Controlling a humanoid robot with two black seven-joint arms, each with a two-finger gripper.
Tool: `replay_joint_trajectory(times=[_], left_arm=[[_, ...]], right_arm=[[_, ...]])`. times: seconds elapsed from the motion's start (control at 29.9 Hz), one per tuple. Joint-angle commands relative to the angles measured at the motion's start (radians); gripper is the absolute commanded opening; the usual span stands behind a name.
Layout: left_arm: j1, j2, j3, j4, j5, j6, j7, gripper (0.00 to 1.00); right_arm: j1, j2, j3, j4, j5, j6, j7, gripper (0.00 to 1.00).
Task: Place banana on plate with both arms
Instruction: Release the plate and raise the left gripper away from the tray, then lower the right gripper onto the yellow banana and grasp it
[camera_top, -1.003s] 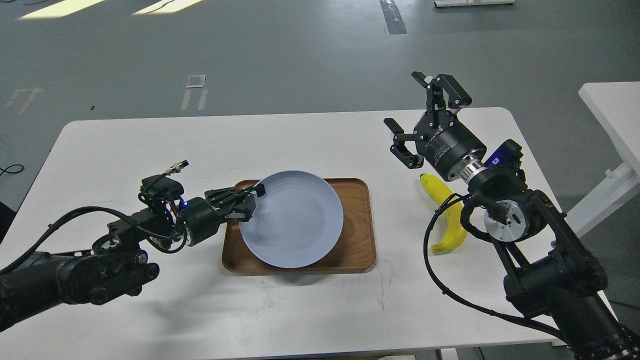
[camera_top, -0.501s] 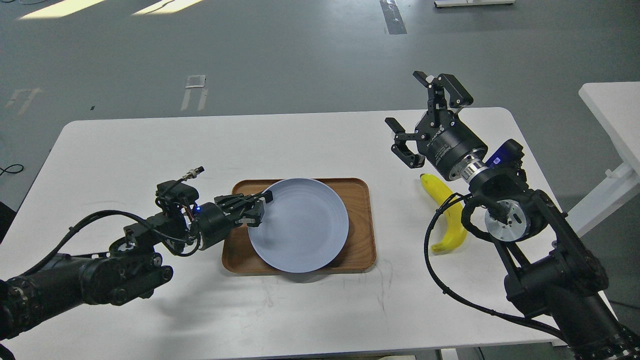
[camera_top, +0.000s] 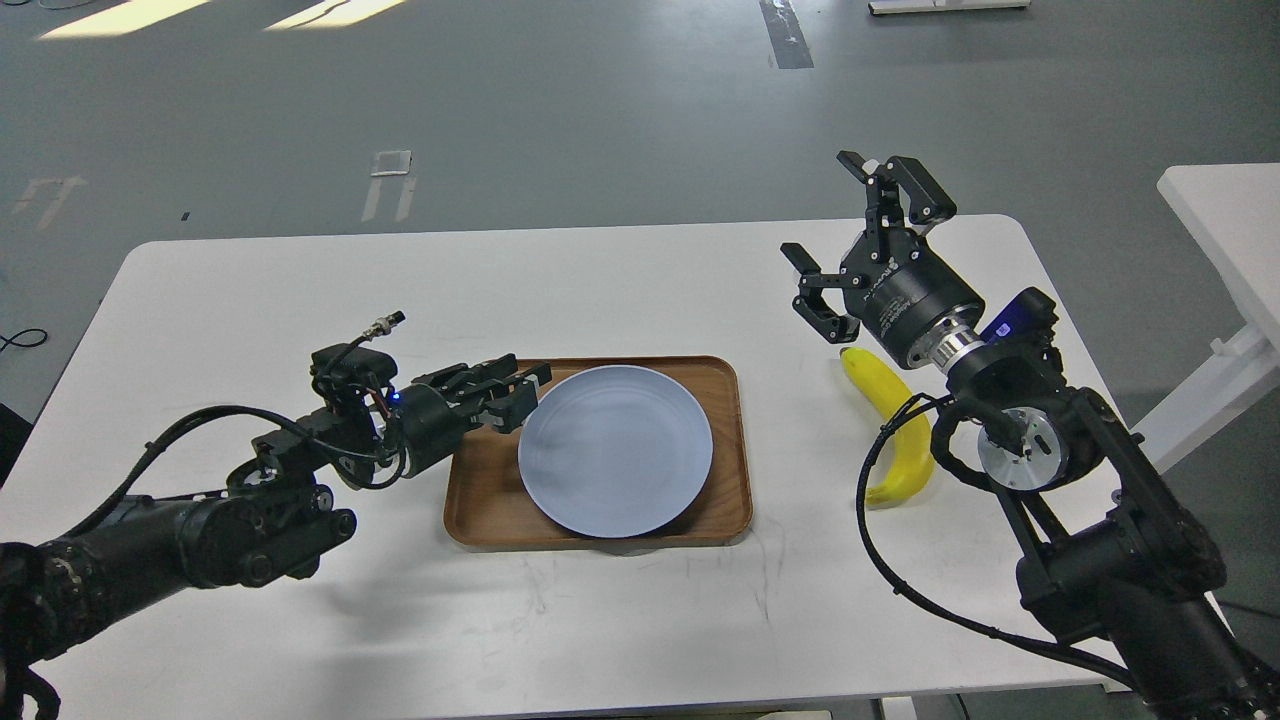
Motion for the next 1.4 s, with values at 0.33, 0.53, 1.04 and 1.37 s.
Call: replay_joint_trajectory(times=[0.33, 0.53, 1.04, 1.37], left_arm=[[-0.184, 0.050, -0.302, 0.001, -0.935, -0.573, 0.000, 0.98], [-0.123, 0.042, -0.506, -0.014, -1.006, -0.669, 0.284, 0.98], [-0.012, 0.036, -0.531, -0.014, -1.030, -0.787, 0.329, 0.98], [0.038, 0.036, -0.524, -0.013, -1.029, -0.787, 0.329, 0.98]], right_arm=[[-0.001, -0.445, -0.275, 0.053, -0.858, 0.001, 0.100, 1.00], [-0.001, -0.498, -0.359, 0.021, -1.144, 0.001, 0.161, 1.00], [-0.004, -0.419, -0.468, -0.164, -1.254, 0.002, 0.161, 0.98], [-0.004, -0.385, -0.510, -0.210, -1.262, 0.002, 0.161, 0.76]])
